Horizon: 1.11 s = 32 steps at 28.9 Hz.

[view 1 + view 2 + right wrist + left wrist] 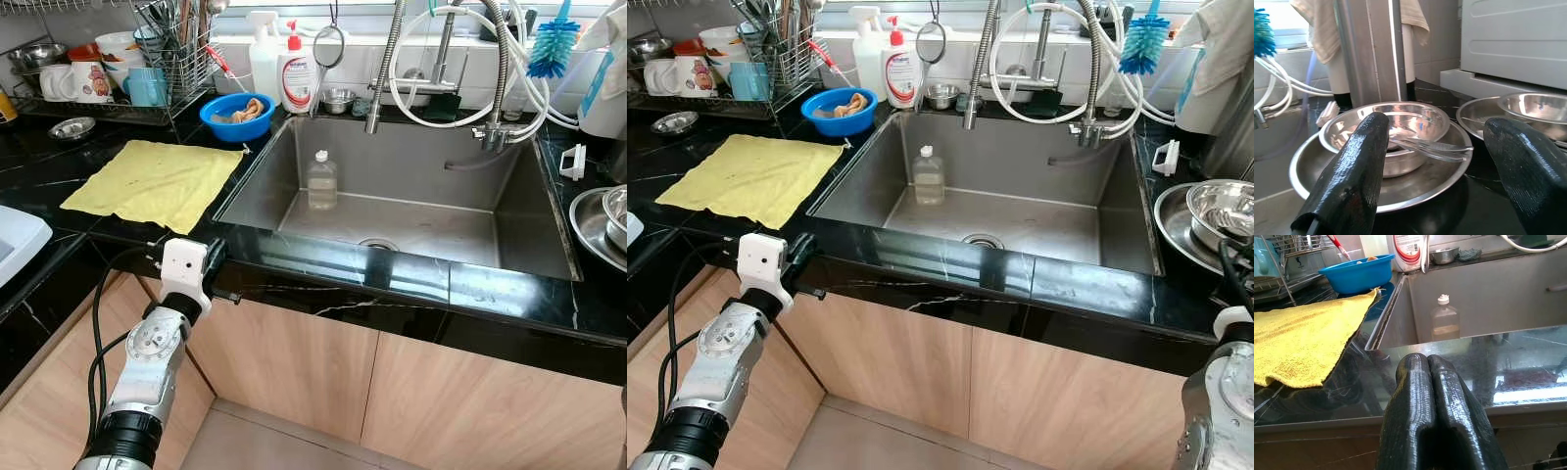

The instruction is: Kitchen organization

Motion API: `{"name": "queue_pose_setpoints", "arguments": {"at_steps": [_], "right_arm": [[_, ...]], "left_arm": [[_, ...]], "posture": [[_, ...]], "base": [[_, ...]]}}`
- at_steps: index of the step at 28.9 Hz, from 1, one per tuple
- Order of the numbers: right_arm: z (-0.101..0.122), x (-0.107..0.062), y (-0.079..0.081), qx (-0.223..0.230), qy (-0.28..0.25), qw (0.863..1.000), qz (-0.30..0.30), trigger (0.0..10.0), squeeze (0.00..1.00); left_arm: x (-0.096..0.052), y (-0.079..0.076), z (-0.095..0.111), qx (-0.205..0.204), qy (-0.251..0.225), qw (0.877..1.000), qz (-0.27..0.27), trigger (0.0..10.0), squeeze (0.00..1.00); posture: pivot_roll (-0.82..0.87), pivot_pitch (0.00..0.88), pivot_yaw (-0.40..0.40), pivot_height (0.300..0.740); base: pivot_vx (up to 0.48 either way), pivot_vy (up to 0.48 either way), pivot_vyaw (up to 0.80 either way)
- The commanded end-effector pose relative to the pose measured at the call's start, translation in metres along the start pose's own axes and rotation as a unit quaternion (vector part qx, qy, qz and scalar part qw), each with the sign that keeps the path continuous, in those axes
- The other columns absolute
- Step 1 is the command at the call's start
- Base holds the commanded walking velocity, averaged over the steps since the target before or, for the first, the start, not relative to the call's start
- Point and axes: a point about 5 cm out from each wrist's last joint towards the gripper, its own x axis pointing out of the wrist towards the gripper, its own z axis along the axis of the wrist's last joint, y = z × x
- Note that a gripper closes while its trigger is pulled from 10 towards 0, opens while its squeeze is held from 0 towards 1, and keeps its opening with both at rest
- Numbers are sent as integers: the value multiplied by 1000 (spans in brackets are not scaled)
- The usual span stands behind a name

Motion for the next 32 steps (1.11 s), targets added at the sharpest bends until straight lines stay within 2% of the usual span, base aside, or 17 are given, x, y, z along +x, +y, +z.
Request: {"name": "queue_pose_setpoints", "arguments": {"at_steps": [1, 11, 32], "right_arm": [[5, 0, -1, 3, -8, 1000, -9, 10000, 0], [4, -1, -1, 8, 3, 1000, -16, 10000, 0], [0, -1, 16, 22, 28, 999, 28, 10000, 0]], "left_arm": [[-1, 1, 1, 8, 0, 1000, 1, 10000, 0], [-1, 2, 1, 8, 2, 1000, 2, 10000, 0], [-1, 3, 1, 8, 1, 1000, 5, 10000, 0]], "posture": [[-31, 0, 53, 740], [-30, 0, 56, 740], [-29, 0, 54, 740]], "base": [[0, 0, 0], [0, 0, 0], [0, 0, 0]]}}
